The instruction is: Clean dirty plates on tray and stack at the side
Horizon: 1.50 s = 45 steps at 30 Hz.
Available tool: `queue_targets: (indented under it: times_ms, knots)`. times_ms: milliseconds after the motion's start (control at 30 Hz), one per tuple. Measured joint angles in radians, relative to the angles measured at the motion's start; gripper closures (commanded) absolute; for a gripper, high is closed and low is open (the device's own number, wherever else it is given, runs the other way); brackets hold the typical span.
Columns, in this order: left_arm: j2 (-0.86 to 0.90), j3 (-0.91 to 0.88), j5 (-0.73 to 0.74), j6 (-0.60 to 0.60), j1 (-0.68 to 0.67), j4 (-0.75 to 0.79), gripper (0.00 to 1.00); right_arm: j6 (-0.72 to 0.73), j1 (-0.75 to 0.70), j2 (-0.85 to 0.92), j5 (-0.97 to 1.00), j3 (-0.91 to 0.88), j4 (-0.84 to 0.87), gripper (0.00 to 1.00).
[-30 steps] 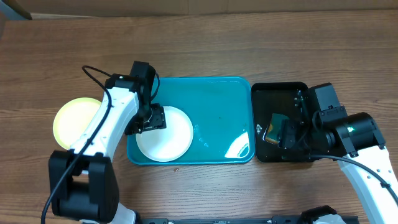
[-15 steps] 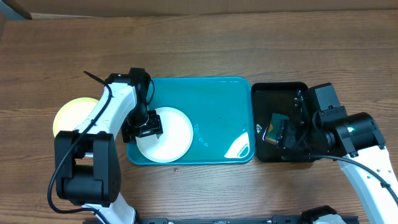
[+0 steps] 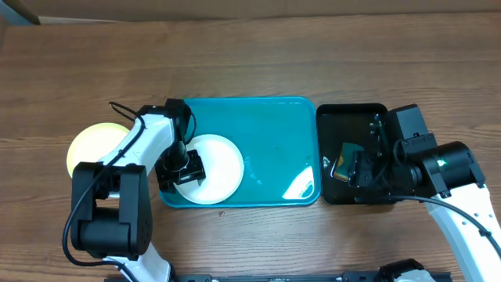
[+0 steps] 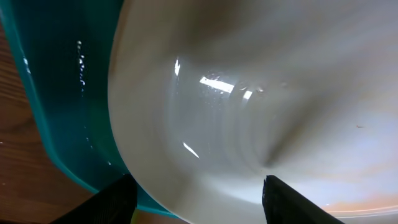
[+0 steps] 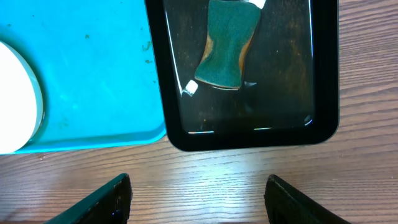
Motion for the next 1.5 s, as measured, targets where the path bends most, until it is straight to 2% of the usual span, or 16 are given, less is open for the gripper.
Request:
queue_targets:
  times_ms: [67, 133, 167, 233, 267, 400, 467, 767, 1033, 1200, 1500]
  knots:
    - [0.000, -0.018, 0.000, 0.000, 0.000, 0.017, 0.37, 0.000, 0.000, 0.000, 0.000, 0.000, 0.000, 0.30]
    - [0.000, -0.032, 0.004, -0.004, 0.000, 0.046, 0.45, 0.000, 0.000, 0.000, -0.001, 0.000, 0.000, 0.30]
    - [0.000, -0.034, 0.008, -0.004, 0.000, 0.053, 0.52, 0.000, 0.000, 0.000, 0.000, 0.000, 0.000, 0.30]
    - [0.000, -0.035, 0.019, -0.009, 0.000, 0.075, 0.74, 0.000, 0.000, 0.000, 0.000, 0.000, -0.002, 0.30]
    - [0.000, -0.035, 0.022, -0.005, 0.000, 0.082, 0.79, 0.000, 0.000, 0.000, -0.001, 0.000, -0.002, 0.30]
    - [0.000, -0.035, 0.035, -0.008, 0.000, 0.104, 0.86, 0.000, 0.000, 0.000, 0.000, 0.000, -0.002, 0.30]
    - [0.000, -0.034, 0.041, -0.009, 0.000, 0.111, 0.96, 0.000, 0.000, 0.000, 0.000, 0.000, -0.002, 0.30]
    - [-0.007, -0.017, 0.077, -0.006, 0.002, 0.120, 0.96, 0.000, 0.000, 0.000, 0.000, 0.000, -0.003, 0.30]
    - [-0.019, 0.122, 0.061, -0.007, 0.002, 0.073, 0.96, 0.000, 0.000, 0.000, 0.000, 0.000, -0.009, 0.30]
    - [-0.103, 0.190, 0.009, -0.007, 0.002, 0.062, 0.96, 0.000, 0.000, 0.000, -0.001, 0.000, -0.009, 0.30]
    - [-0.214, 0.202, -0.107, -0.007, 0.002, 0.044, 0.96, 0.000, 0.000, 0.000, 0.000, 0.000, -0.010, 0.30]
